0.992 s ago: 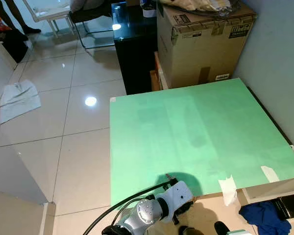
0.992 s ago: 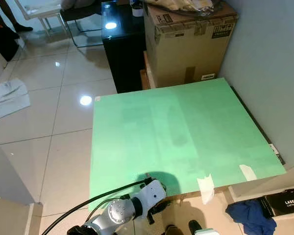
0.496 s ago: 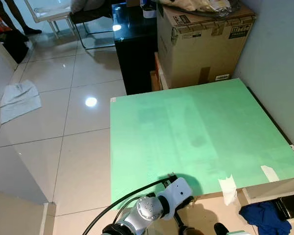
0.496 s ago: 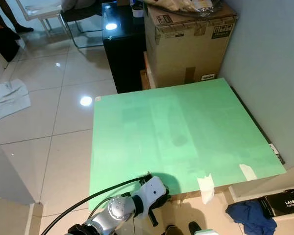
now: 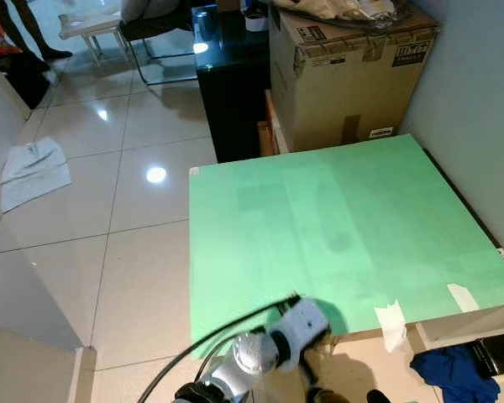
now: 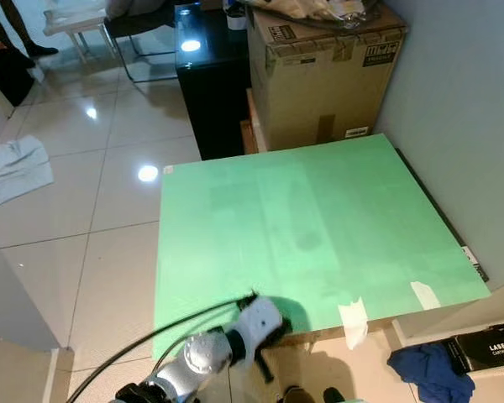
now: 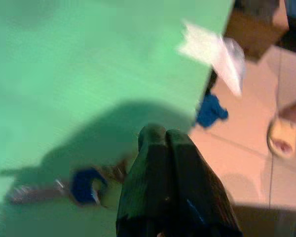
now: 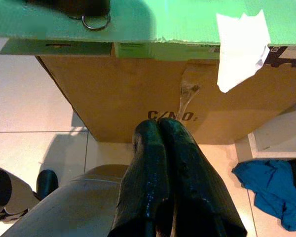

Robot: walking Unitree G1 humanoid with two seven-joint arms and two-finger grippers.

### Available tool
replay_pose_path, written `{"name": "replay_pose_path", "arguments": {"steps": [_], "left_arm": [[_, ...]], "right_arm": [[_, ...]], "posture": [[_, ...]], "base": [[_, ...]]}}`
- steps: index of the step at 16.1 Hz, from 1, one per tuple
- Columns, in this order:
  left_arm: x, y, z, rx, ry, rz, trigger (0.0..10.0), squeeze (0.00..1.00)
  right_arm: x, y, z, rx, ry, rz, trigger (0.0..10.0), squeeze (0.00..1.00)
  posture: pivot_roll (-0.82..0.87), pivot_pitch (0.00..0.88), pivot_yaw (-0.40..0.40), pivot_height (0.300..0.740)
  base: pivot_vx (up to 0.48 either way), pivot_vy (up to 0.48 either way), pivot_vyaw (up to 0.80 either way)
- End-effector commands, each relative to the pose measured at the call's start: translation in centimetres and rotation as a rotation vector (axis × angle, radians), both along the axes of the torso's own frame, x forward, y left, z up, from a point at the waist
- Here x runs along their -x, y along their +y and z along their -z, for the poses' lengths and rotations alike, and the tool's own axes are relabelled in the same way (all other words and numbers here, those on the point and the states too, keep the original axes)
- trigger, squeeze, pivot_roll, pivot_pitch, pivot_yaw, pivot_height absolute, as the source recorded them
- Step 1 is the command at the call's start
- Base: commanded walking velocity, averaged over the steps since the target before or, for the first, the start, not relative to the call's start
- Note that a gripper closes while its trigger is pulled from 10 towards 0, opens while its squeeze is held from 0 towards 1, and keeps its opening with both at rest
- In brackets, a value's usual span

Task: Hang keys on a hook

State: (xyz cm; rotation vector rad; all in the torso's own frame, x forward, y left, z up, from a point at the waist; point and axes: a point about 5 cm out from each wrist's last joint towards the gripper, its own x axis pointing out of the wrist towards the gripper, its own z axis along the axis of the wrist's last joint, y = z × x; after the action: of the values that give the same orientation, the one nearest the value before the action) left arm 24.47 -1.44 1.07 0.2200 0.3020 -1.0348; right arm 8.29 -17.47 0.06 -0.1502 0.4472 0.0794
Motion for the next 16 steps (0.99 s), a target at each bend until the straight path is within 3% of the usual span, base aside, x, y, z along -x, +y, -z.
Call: {"name": "replay_pose_path", "arguments": {"steps": [1,2,3,4,9,15,16], "left_arm": [[2.5,-3.0,0.0,0.118,0.075,0.001,8.7,0.00],[0.9,-2.3,-0.9,0.130,0.020,-0.082,10.0,0.00],[0.4,-2.0,-1.1,0.125,0.000,-0.105,10.0,0.34],[0.1,-1.7,-1.2,0.121,-0.007,-0.112,10.0,1.00],[0.3,-1.8,-0.4,0.011,-0.018,-0.059,10.0,1.00],[-0.6,-2.4,-0.9,-0.010,-0.010,-0.089,10.0,1.00],[-0.7,-2.6,-1.1,-0.001,-0.008,-0.088,10.0,0.20]], "right_arm": [[0.5,-0.2,0.3,0.001,0.018,0.013,10.0,0.00],[0.4,-0.2,0.3,-0.010,0.008,0.011,10.0,0.00],[0.4,-0.2,0.3,-0.013,0.007,0.010,10.0,0.00],[0.4,-0.2,0.4,-0.013,0.007,0.008,10.0,0.00],[0.6,-0.2,0.6,-0.013,0.007,-0.002,10.0,0.00],[0.7,0.2,0.2,-0.018,-0.007,-0.011,10.0,0.00],[0.7,0.3,0.1,-0.019,-0.006,-0.010,10.0,0.00]], "posture": [[-0.38,0.234,0.118,0.740],[-0.38,0.237,0.116,0.740],[-0.38,0.237,0.116,0.740],[-0.38,0.237,0.115,0.740],[-0.38,0.247,0.114,0.740],[-0.39,0.255,0.125,0.740],[-0.39,0.257,0.126,0.740]], "base": [[0.000,0.000,0.00],[0.000,0.000,0.00],[0.000,0.000,0.00],[0.000,0.000,0.00],[0.000,0.000,0.00],[0.000,0.000,0.00],[0.000,0.000,0.00]]}}
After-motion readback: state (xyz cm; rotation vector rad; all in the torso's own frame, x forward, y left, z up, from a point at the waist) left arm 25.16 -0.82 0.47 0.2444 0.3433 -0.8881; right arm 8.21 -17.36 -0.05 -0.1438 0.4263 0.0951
